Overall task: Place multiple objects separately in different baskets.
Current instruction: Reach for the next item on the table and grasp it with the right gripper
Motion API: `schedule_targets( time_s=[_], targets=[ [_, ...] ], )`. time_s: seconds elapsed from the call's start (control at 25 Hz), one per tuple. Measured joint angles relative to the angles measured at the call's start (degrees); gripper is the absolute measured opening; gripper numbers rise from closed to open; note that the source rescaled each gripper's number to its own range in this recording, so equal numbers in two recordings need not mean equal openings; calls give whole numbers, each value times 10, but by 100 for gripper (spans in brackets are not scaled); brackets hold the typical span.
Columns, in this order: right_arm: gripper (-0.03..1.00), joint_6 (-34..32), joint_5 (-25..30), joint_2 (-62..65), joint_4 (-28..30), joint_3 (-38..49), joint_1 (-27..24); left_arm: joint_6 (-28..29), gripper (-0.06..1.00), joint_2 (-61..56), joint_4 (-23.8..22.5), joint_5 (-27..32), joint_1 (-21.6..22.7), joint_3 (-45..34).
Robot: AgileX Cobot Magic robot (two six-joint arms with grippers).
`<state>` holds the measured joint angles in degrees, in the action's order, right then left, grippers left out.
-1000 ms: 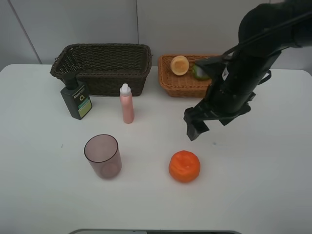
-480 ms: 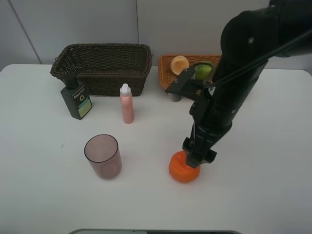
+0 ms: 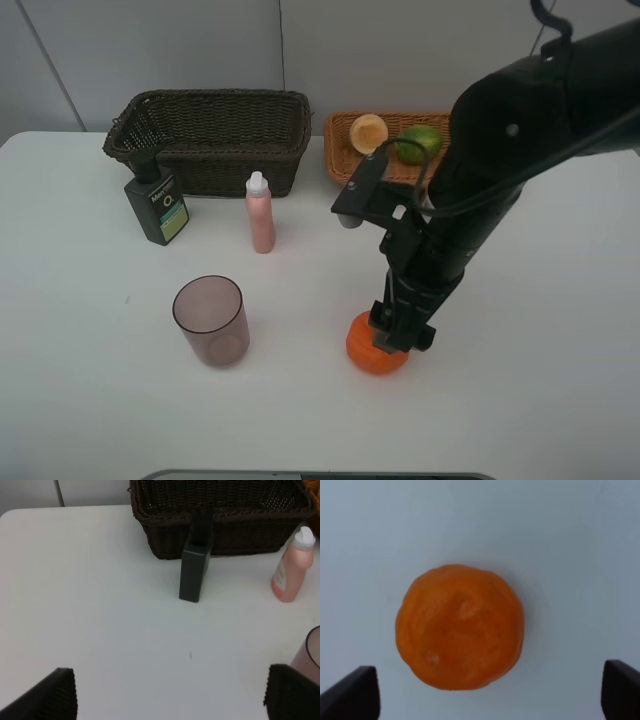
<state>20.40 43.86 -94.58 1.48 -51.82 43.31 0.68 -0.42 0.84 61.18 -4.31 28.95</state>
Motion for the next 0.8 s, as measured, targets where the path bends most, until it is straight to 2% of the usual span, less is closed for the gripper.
schedule_targets(
  time_s=[0.2, 0.52, 0.8],
  targets=[
    [94, 36, -34, 0, -6, 20, 21, 0, 96, 0, 0, 0, 0, 0],
    [94, 160, -43, -9, -19, 20, 23, 0, 96, 0, 0, 0, 0, 0],
    [94, 194, -56, -40, -31, 20, 23, 0, 96, 0, 0, 0, 0, 0]
  ],
)
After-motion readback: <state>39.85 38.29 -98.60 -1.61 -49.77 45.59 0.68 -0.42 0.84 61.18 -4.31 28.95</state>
